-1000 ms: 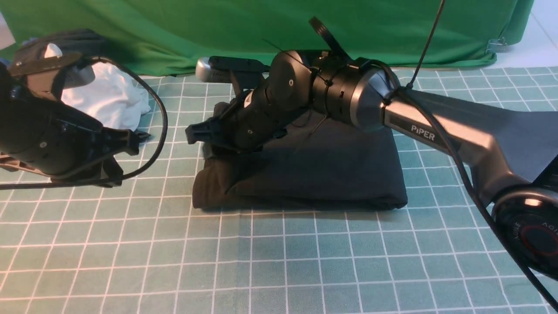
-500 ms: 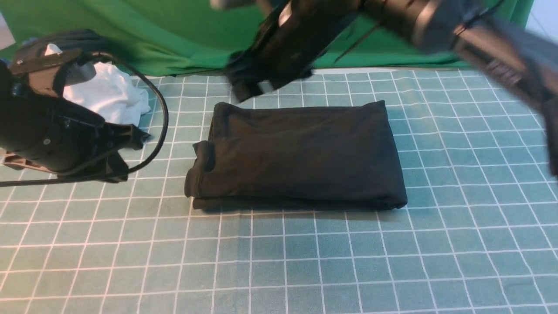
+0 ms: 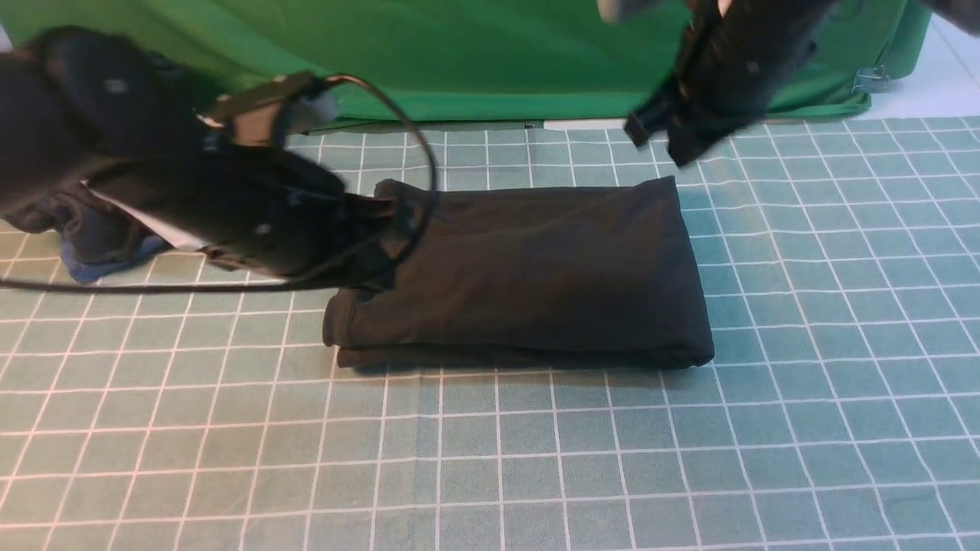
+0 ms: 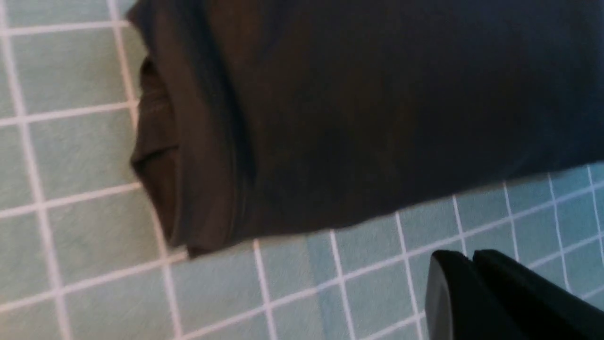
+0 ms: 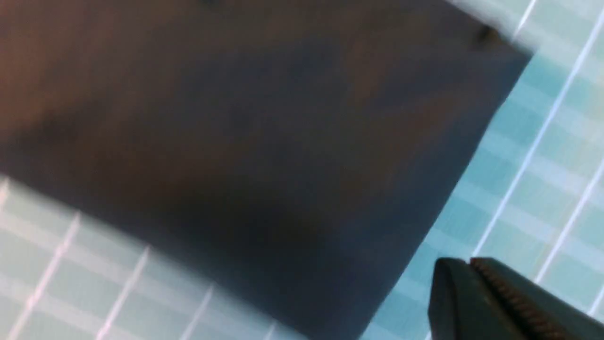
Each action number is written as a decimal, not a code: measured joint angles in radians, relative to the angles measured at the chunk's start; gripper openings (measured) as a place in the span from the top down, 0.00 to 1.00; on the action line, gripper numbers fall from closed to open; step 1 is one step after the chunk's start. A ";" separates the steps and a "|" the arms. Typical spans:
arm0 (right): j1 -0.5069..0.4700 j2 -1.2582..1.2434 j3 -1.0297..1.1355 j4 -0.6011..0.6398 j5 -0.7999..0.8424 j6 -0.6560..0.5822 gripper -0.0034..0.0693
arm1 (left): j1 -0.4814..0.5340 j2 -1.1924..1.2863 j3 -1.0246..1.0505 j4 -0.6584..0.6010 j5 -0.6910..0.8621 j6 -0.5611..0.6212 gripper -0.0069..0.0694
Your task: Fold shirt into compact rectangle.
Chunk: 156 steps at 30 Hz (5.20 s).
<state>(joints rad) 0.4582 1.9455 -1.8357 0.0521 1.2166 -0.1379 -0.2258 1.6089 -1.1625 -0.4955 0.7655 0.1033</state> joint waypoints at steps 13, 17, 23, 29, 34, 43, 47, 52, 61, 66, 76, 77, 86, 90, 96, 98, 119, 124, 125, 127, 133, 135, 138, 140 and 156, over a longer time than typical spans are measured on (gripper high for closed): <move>0.000 0.017 0.308 0.134 -0.196 -0.055 0.92 | -0.002 0.288 -0.080 0.080 -0.033 -0.019 0.90; 0.000 0.083 0.330 0.123 -0.206 -0.055 0.92 | -0.002 0.322 -0.081 0.109 -0.035 -0.019 0.90; -0.012 0.115 0.331 0.123 -0.197 -0.055 0.92 | -0.002 0.335 -0.082 0.108 -0.038 -0.019 0.90; -0.071 0.052 0.332 0.117 -0.123 -0.055 0.92 | -0.003 0.279 -0.084 0.129 -0.018 -0.019 0.90; -0.129 -0.135 0.332 0.099 -0.094 -0.055 0.92 | -0.003 0.100 -0.084 0.170 0.012 -0.018 0.90; -0.138 -0.589 0.345 0.089 -0.205 -0.055 0.92 | -0.003 -0.290 -0.077 0.181 0.046 -0.018 0.90; -0.138 -0.837 0.449 0.083 -0.375 -0.055 0.92 | -0.003 -0.513 -0.028 0.184 0.042 -0.024 0.90; -0.138 -1.109 0.658 0.079 -0.588 -0.055 0.92 | -0.003 -0.745 0.112 0.184 0.028 -0.042 0.90; -0.138 -1.559 1.094 0.078 -0.927 -0.079 0.92 | -0.003 -1.140 0.524 0.184 -0.122 -0.083 0.90; -0.138 -1.726 1.254 0.078 -1.042 -0.082 0.92 | -0.003 -1.277 0.685 0.184 -0.149 -0.097 0.90; -0.138 -1.810 1.309 0.078 -1.082 -0.084 0.82 | -0.003 -1.328 0.778 0.184 -0.241 -0.098 0.90; -0.138 -1.810 1.309 0.078 -1.082 -0.084 0.81 | -0.003 -1.328 0.778 0.184 -0.246 -0.103 0.90; -0.139 -1.810 1.309 0.078 -1.083 -0.085 0.75 | -0.003 -1.328 0.778 0.184 -0.259 -0.103 0.90; -0.139 -1.810 1.309 0.078 -1.083 -0.085 0.75 | -0.003 -1.328 0.778 0.184 -0.259 -0.103 0.90; -0.139 -1.810 1.309 0.078 -1.083 -0.085 0.73 | -0.003 -1.328 0.778 0.184 -0.259 -0.098 0.89; -0.139 -1.810 1.309 0.078 -1.083 -0.085 0.72 | -0.003 -1.328 0.778 0.184 -0.259 -0.098 0.89; -0.139 -1.810 1.309 0.078 -1.085 -0.085 0.68 | 0.165 -1.495 1.046 0.352 -0.583 -0.071 0.89; -0.139 -1.810 1.309 0.078 -1.085 -0.085 0.66 | 0.195 -1.599 1.163 0.368 -0.593 -0.071 0.89; -0.139 -1.810 1.309 0.078 -1.085 -0.085 0.66 | 0.195 -1.604 1.167 0.368 -0.593 -0.071 0.89; -0.139 -1.810 1.309 0.078 -1.085 -0.085 0.66 | 0.195 -1.609 1.167 0.375 -0.578 -0.070 0.89; -0.139 -1.810 1.309 0.078 -1.085 -0.085 0.65 | 0.195 -1.609 1.167 0.418 -0.540 -0.067 0.89; -0.139 -1.810 1.309 0.078 -1.085 -0.085 0.64 | 0.195 -1.609 1.167 0.420 -0.537 -0.067 0.89; -0.139 -1.810 1.310 0.078 -1.085 -0.086 0.64 | 0.195 -1.609 1.167 0.420 -0.535 -0.067 0.89; -0.139 -1.810 1.310 0.078 -1.085 -0.086 0.63 | 0.195 -1.609 1.167 0.420 -0.532 -0.067 0.89; -0.139 -1.810 1.310 0.078 -1.085 -0.085 0.63 | 0.195 -1.609 1.167 0.420 -0.532 -0.067 0.89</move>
<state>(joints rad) 0.3194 0.1352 -0.5261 0.1298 0.1318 -0.2231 -0.0309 0.0000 0.0045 -0.0752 0.2332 0.0367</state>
